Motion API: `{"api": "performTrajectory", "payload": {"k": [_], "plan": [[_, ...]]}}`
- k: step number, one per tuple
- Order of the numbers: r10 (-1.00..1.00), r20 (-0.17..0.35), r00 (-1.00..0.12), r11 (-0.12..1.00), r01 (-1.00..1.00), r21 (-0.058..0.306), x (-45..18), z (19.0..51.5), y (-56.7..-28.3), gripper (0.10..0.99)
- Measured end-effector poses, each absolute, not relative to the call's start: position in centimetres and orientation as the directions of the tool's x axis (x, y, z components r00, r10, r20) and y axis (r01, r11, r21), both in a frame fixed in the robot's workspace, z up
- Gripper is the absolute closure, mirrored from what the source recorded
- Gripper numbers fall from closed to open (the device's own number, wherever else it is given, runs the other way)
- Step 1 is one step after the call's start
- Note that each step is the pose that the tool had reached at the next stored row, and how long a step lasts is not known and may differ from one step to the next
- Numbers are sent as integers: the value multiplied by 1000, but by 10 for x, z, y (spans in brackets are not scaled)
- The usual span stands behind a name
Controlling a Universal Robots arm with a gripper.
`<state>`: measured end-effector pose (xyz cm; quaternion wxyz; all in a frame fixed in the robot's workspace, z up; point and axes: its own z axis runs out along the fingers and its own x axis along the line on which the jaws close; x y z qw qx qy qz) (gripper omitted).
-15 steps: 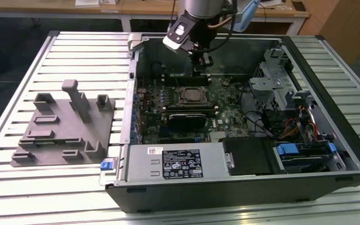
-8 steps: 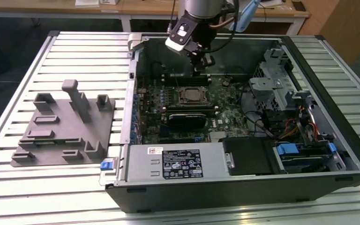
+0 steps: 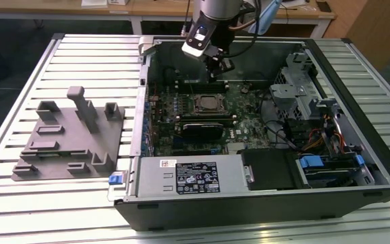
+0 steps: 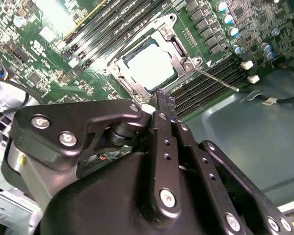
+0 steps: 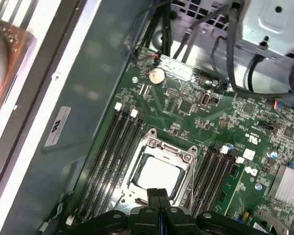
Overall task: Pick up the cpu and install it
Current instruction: 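Install the first cpu locking lever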
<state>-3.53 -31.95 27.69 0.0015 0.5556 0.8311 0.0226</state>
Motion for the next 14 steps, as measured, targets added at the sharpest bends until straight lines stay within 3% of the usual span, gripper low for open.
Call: {"api": "performTrajectory", "payload": {"k": [14], "plan": [[854, 23, -520, 519, 854, 39, -36, 277, -320, 980]]}}
